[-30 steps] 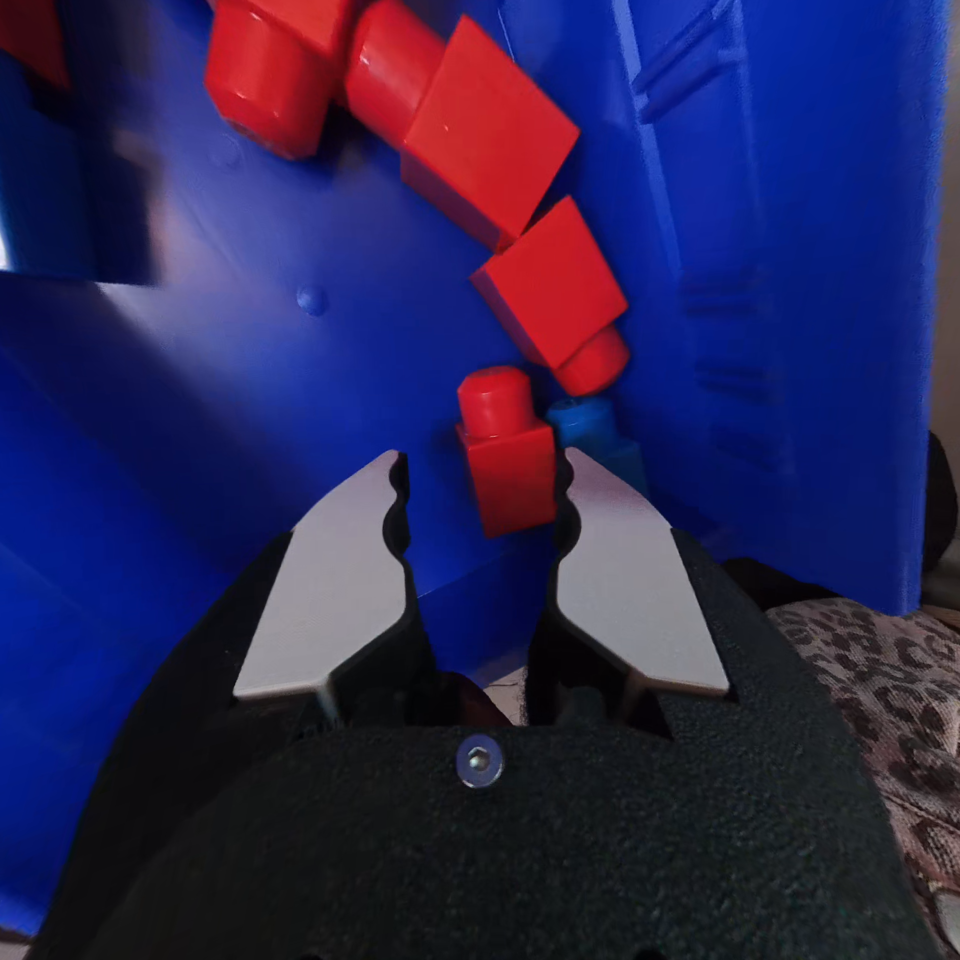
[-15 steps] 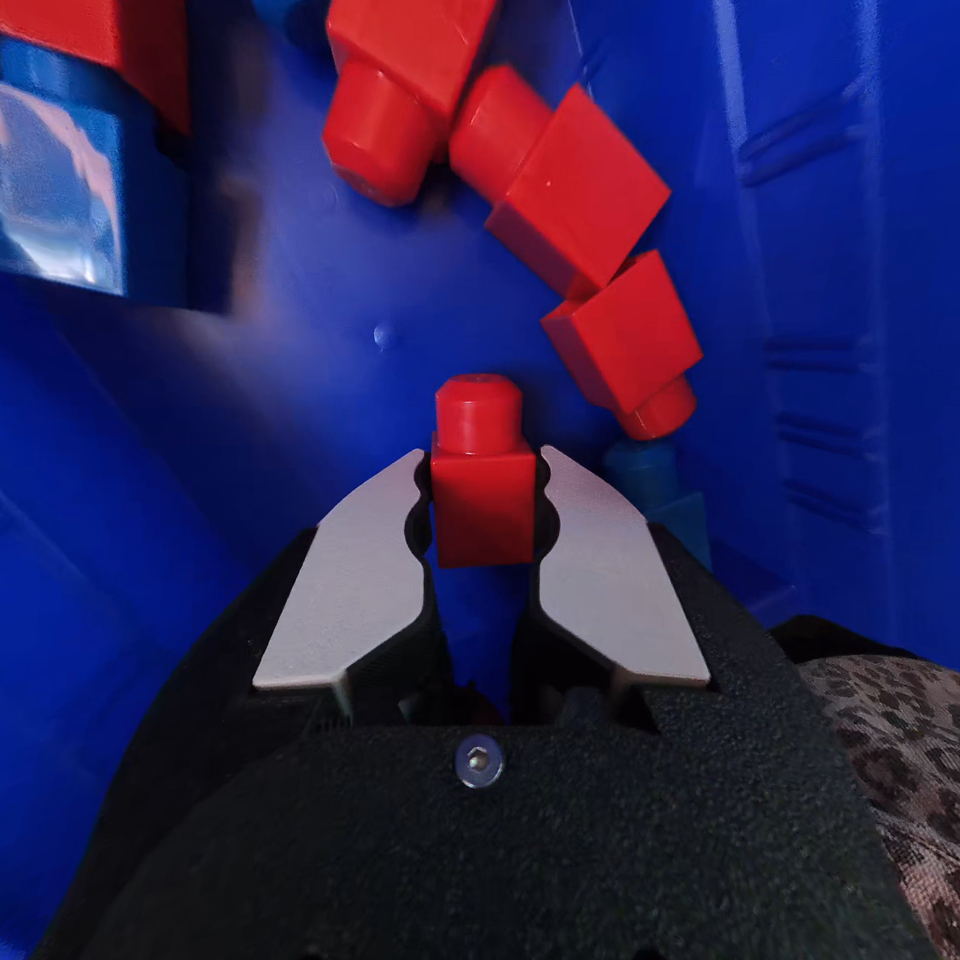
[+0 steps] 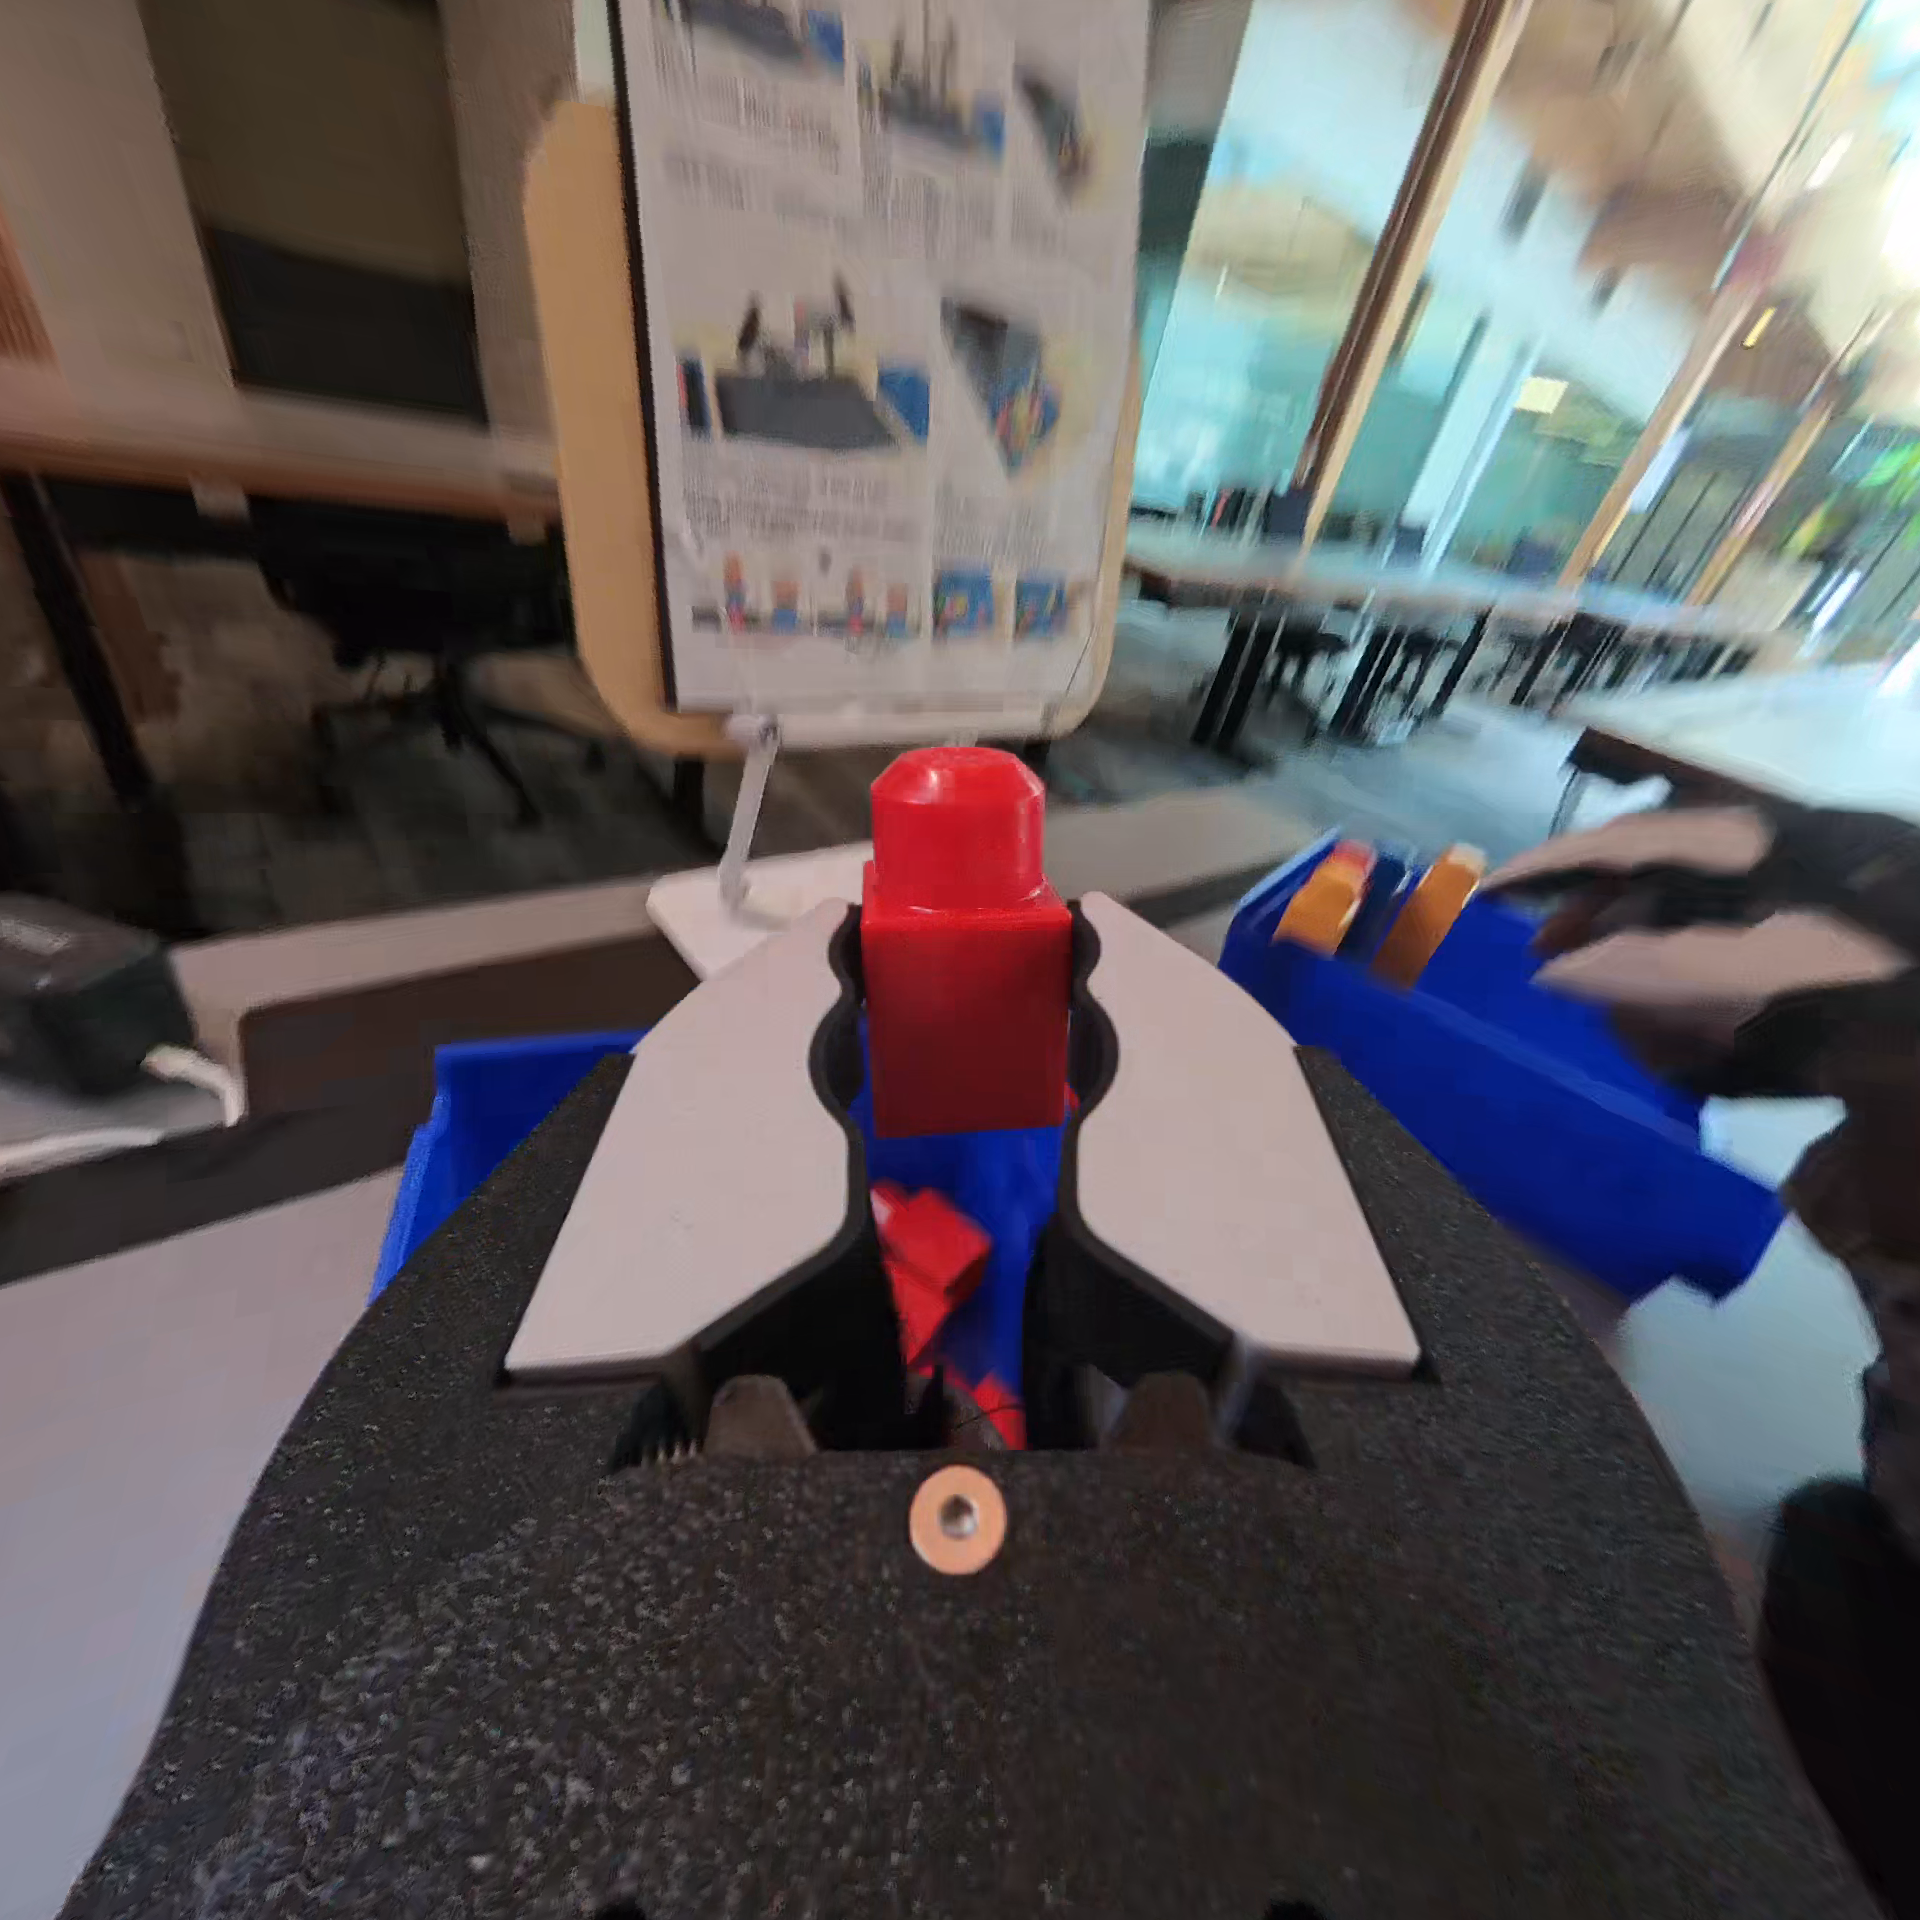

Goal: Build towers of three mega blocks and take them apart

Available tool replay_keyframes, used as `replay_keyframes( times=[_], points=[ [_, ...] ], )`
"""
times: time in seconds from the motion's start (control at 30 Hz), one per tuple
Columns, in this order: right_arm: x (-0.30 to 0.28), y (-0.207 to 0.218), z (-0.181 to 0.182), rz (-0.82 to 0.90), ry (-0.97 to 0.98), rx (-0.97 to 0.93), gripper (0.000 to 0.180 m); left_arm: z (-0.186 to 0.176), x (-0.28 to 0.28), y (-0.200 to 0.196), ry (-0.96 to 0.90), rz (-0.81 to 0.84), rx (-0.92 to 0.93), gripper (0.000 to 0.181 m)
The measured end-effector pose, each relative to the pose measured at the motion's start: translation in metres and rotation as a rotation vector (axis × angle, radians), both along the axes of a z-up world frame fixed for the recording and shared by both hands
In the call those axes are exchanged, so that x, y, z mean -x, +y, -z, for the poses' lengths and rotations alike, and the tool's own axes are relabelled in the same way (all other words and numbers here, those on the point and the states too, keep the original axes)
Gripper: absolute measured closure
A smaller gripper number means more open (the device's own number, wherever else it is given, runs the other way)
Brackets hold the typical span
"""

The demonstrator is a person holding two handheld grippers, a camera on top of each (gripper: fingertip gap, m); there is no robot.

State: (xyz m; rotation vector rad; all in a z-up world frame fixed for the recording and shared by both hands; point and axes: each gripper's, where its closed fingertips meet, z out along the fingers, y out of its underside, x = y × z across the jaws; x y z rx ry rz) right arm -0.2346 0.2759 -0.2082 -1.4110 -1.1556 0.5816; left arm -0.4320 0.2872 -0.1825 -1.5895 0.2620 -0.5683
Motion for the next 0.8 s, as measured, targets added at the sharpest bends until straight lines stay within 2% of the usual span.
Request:
replay_keyframes(
  times=[0.1, 0.17, 0.33, 0.47, 0.6, 0.67, 0.73, 0.8],
  points=[
    [0.003, 0.014, 0.048, 0.056, -0.137, 0.228, 0.119, -0.050, 0.004, -0.013, -0.238, -0.010, -0.196, 0.145],
    [0.006, 0.028, 0.077, 0.120, -0.198, 0.294, 0.105, -0.072, 0.002, -0.026, -0.364, 0.042, -0.269, 0.145],
    [0.016, 0.065, 0.136, 0.277, -0.267, 0.394, 0.095, -0.098, 0.004, -0.047, -0.528, 0.124, -0.336, 0.145],
    [0.024, 0.103, 0.152, 0.371, -0.275, 0.405, 0.097, -0.113, 0.003, -0.061, -0.596, 0.188, -0.376, 0.145],
    [0.026, 0.131, 0.184, 0.423, -0.364, 0.405, 0.101, -0.124, -0.001, -0.074, -0.656, 0.267, -0.402, 0.145],
    [0.028, 0.136, 0.198, 0.421, -0.413, 0.385, 0.111, -0.124, -0.002, -0.075, -0.642, 0.267, -0.404, 0.145],
    [0.034, 0.129, 0.203, 0.338, -0.433, 0.351, 0.135, -0.121, -0.004, -0.074, -0.600, 0.261, -0.398, 0.145],
    [0.040, 0.105, 0.204, 0.151, -0.502, 0.344, 0.141, -0.120, -0.007, -0.075, -0.566, 0.274, -0.387, 0.145]
  ],
)
